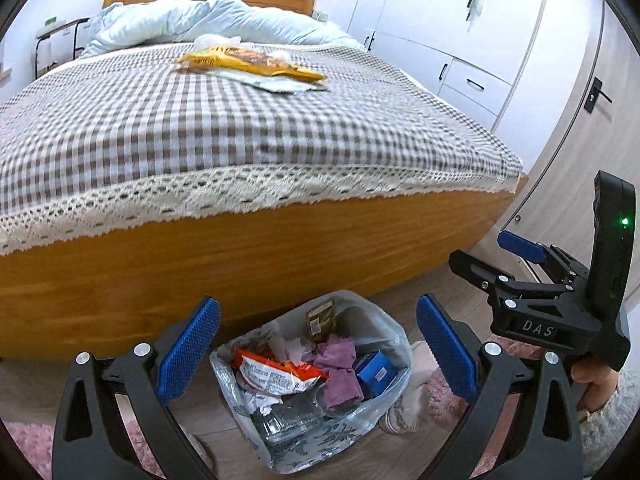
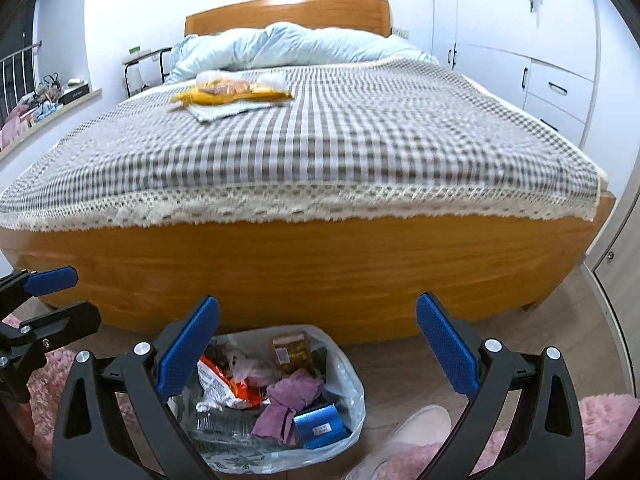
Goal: Collect trash
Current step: 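Move both open grippers across the bed toward the yellow snack packet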
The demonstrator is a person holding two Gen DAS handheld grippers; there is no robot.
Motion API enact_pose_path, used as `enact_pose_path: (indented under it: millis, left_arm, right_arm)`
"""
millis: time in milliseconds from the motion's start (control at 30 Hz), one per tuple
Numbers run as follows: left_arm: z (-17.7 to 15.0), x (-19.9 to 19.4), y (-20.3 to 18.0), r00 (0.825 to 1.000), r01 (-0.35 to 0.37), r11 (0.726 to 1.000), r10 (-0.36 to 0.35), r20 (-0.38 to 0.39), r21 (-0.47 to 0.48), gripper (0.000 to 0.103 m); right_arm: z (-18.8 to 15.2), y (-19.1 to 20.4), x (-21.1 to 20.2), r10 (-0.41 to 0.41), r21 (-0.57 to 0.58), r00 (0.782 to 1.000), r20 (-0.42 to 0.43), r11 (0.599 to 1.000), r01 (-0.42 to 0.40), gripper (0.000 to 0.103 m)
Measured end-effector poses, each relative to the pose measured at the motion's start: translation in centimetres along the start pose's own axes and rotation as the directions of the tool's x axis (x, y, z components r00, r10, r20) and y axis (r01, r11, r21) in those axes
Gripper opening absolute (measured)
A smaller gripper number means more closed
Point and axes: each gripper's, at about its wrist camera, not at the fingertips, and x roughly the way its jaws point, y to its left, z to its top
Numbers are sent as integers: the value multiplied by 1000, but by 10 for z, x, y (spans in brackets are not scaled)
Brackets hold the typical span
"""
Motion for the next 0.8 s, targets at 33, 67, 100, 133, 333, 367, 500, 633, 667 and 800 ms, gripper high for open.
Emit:
enact_pose_path:
  millis: [33,67,100,133,333,367,500,633,667,800]
  left_arm:
    - [1,-1,-1,1000,0,1000,0,3,1,95]
    - [3,-2,-1,1000,1,1000,-1,6,1,95]
    - [5,-4,-2,1000,4,1000,-4,10,1,95]
    - [7,-6,-2,1000,7,1000,-7,16,0,95]
    - [17,-14,-6,999,11,1000,-12,44,13,95]
    - [18,-15,-7,999,12,1000,-12,51,14,95]
    - [28,-21,-7,997,20,1000,-21,77,10,95]
    - [40,-25,-8,994,16,1000,-18,110,20,95]
    - [44,-27,-9,993,16,1000,-19,118,25,95]
    - [57,-32,-9,988,12,999,-17,154,33,95]
  right_arm:
    - [2,-1,-2,-2,1,1000,10,1000,2,95]
    - [3,-1,-5,-2,2,1000,17,1000,2,95]
    - [5,-1,-6,-3,3,1000,23,1000,2,95]
    - [8,-2,-8,-3,5,1000,31,1000,3,95]
    - [20,-6,-17,-1,20,997,76,1000,-1,95]
    - [23,-7,-18,0,22,996,86,1000,-2,95]
    - [34,-10,-24,0,32,992,123,999,-4,95]
    - [48,-12,-27,-1,33,986,164,999,-4,95]
    - [50,-13,-28,-3,33,985,172,999,-3,95]
    - [63,-16,-30,-9,31,978,209,1000,3,95]
